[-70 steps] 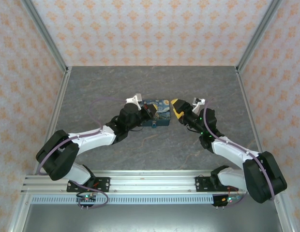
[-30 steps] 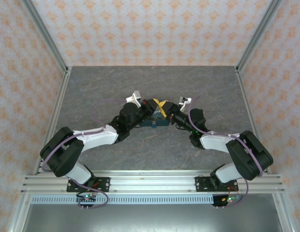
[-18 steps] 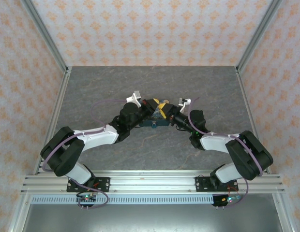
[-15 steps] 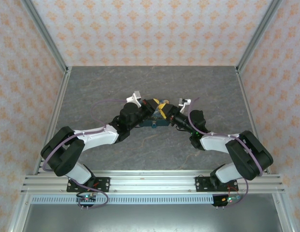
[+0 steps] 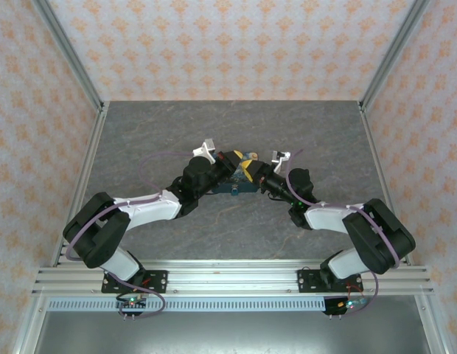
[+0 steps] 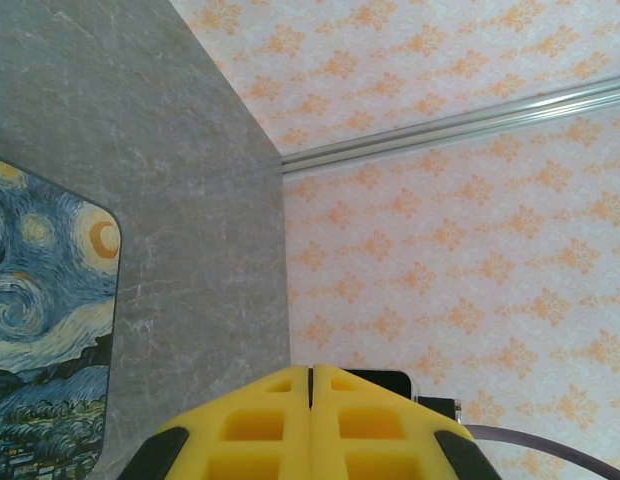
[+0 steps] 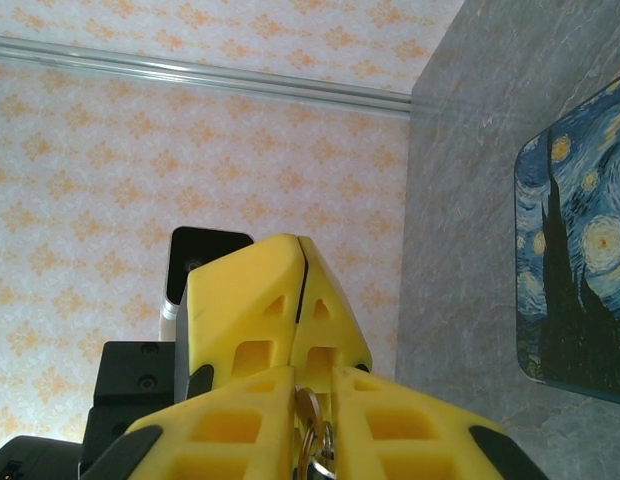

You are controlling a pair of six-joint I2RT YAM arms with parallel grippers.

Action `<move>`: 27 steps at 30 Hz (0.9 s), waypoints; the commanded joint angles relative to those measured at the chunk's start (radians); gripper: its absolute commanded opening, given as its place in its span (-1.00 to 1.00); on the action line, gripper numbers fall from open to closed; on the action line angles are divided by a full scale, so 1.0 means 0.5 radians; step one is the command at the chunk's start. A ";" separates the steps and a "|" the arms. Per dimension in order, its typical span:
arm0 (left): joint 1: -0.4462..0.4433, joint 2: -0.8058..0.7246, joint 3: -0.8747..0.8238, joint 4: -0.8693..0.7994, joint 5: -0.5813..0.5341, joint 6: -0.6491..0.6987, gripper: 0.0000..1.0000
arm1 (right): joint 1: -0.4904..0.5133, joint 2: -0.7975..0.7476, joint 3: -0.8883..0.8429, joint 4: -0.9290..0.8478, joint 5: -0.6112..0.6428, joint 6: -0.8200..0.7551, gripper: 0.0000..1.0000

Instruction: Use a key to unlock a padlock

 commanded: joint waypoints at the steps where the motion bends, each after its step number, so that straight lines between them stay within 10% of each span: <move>1: 0.010 0.017 0.056 0.078 -0.002 -0.023 -1.00 | 0.010 0.015 0.005 0.117 -0.030 -0.011 -0.74; 18: 0.010 -0.015 0.005 0.025 -0.030 -0.033 -1.00 | 0.008 0.003 -0.029 0.121 0.032 -0.022 -1.00; 23: 0.022 -0.166 -0.014 -0.220 -0.122 0.030 0.22 | 0.010 -0.054 -0.082 0.021 0.092 -0.062 -1.00; 27: 0.041 -0.362 -0.037 -0.529 -0.193 0.124 0.66 | 0.006 -0.115 -0.128 -0.072 0.125 -0.106 -1.00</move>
